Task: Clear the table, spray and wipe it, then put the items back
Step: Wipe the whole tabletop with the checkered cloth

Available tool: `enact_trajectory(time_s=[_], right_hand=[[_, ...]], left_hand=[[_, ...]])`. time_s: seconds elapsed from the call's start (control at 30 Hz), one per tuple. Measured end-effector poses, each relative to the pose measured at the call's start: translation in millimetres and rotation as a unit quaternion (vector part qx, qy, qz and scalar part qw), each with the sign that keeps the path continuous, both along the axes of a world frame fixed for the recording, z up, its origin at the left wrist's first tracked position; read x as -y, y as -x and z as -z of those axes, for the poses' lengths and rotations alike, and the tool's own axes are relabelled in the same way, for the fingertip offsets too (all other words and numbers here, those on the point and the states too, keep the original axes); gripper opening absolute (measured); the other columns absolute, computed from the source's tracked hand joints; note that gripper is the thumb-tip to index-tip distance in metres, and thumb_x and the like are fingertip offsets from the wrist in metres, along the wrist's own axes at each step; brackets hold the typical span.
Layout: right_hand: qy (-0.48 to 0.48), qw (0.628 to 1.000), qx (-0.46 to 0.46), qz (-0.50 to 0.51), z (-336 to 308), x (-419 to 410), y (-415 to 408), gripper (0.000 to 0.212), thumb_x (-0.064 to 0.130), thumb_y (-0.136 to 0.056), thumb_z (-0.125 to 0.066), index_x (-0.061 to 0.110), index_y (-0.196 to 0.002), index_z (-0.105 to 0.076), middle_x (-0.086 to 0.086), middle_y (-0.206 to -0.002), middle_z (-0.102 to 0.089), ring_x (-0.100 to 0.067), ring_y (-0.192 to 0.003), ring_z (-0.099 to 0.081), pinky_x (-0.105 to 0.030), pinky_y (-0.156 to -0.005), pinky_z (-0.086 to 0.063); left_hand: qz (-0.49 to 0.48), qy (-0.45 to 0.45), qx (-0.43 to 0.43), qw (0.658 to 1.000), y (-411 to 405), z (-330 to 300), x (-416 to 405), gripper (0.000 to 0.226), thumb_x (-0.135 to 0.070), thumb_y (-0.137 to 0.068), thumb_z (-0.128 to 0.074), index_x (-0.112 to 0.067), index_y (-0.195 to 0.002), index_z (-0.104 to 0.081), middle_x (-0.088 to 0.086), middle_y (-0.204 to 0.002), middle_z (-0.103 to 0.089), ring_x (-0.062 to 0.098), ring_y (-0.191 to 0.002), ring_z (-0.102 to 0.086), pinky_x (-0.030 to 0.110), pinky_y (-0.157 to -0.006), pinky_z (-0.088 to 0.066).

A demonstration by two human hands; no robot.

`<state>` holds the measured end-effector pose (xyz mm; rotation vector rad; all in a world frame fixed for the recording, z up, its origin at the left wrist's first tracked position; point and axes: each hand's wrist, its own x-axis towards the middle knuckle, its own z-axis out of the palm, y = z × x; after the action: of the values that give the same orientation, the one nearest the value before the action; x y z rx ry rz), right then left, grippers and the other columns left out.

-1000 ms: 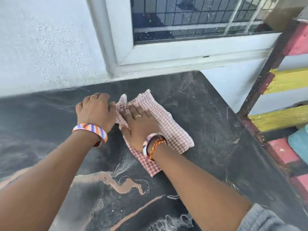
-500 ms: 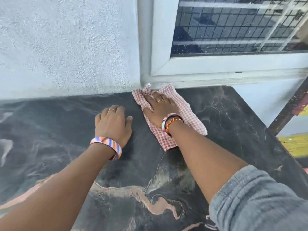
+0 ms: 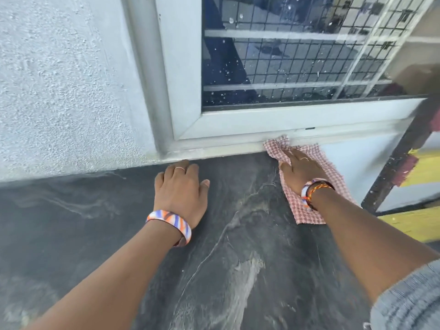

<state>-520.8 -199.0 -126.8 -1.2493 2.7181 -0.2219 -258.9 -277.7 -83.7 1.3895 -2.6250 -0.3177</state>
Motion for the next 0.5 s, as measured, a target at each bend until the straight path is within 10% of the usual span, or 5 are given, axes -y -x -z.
enact_trajectory(time_s=[0.1, 0.33, 0.5], right_hand=[[-0.003, 0.999, -0.018, 0.045, 1.7, 8.2, -11.4, 0.052, 0.035, -0.099, -0.028, 0.024, -0.149, -0.02, -0.007, -0.158, -0.018, -0.027, -0.145, -0.017, -0.043, -0.119, -0.016], [0.053, 0.966, 0.004, -0.254, 5.4, 50.7, -122.8, 0.051, 0.036, -0.097, -0.033, 0.032, -0.147, -0.024, -0.001, -0.157, -0.021, -0.023, -0.145, -0.019, -0.042, -0.119, -0.011], [-0.001, 0.985, 0.004, -0.173, 0.7, 30.8, -40.8, 0.052, 0.041, -0.098, -0.028, 0.04, -0.148, -0.015, 0.005, -0.16, -0.011, -0.02, -0.147, -0.012, -0.05, -0.117, -0.006]], left_hand=[[0.0, 0.0, 0.001, 1.0, 2.6, 2.1, 0.1, 0.041, -0.036, -0.096, -0.036, -0.015, -0.13, -0.045, 0.005, -0.141, -0.044, 0.027, -0.131, -0.038, 0.038, -0.108, -0.025], [-0.063, 0.002, 0.009, 0.998, 19.3, 9.2, -2.2, 0.036, -0.029, -0.092, -0.044, -0.01, -0.122, -0.05, 0.014, -0.135, -0.051, 0.034, -0.126, -0.042, 0.044, -0.104, -0.029], [-0.046, 0.002, -0.013, 0.999, 39.9, 6.7, -19.0, 0.043, -0.034, -0.093, -0.043, -0.012, -0.13, -0.046, 0.011, -0.142, -0.044, 0.033, -0.131, -0.038, 0.043, -0.108, -0.027]])
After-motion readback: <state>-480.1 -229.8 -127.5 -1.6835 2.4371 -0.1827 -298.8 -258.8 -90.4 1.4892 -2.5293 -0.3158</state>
